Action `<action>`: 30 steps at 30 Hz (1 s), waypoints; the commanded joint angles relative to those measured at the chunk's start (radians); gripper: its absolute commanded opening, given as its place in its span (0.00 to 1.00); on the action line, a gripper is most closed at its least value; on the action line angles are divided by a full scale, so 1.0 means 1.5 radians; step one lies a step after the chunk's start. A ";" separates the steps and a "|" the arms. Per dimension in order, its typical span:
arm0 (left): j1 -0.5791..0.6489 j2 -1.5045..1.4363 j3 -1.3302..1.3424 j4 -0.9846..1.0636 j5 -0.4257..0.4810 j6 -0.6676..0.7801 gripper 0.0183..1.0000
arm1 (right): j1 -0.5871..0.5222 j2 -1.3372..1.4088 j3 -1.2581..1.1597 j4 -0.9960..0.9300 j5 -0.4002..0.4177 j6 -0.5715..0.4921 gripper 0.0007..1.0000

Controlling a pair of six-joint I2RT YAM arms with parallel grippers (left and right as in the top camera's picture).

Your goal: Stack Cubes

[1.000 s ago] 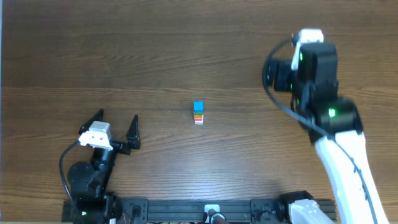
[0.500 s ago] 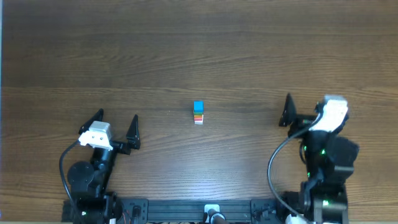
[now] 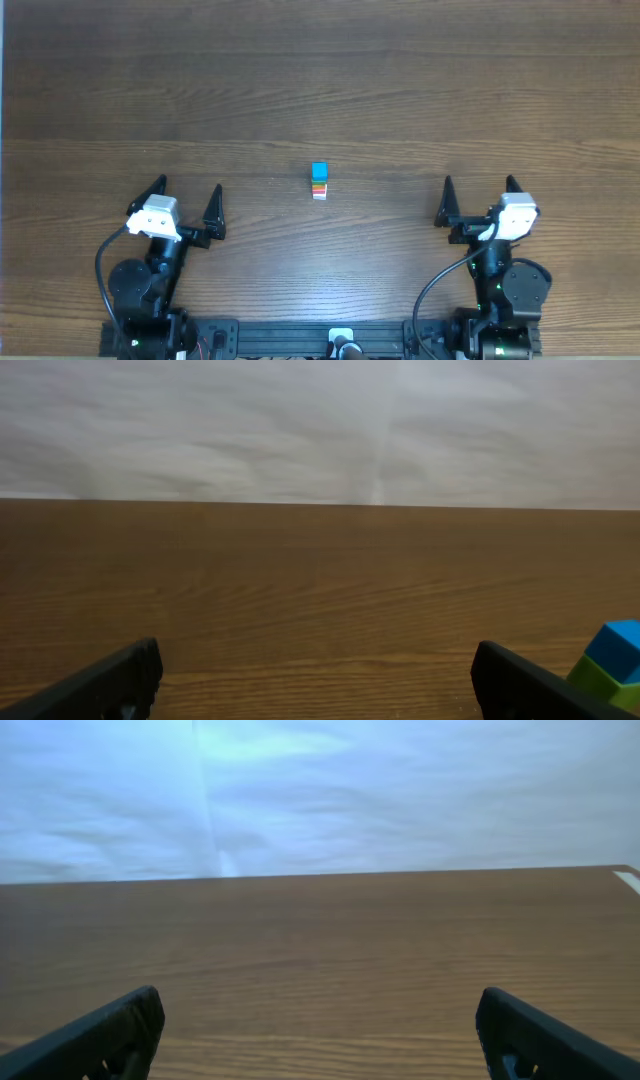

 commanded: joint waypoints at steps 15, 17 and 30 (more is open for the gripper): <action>-0.003 -0.004 -0.003 -0.001 0.004 0.007 1.00 | 0.066 -0.008 -0.061 0.010 -0.009 -0.003 0.99; -0.003 -0.004 -0.003 -0.001 0.004 0.007 1.00 | 0.066 -0.008 -0.061 0.010 -0.009 -0.003 0.99; -0.003 -0.004 -0.003 -0.001 0.004 0.007 1.00 | 0.066 -0.008 -0.061 0.010 -0.009 -0.003 0.99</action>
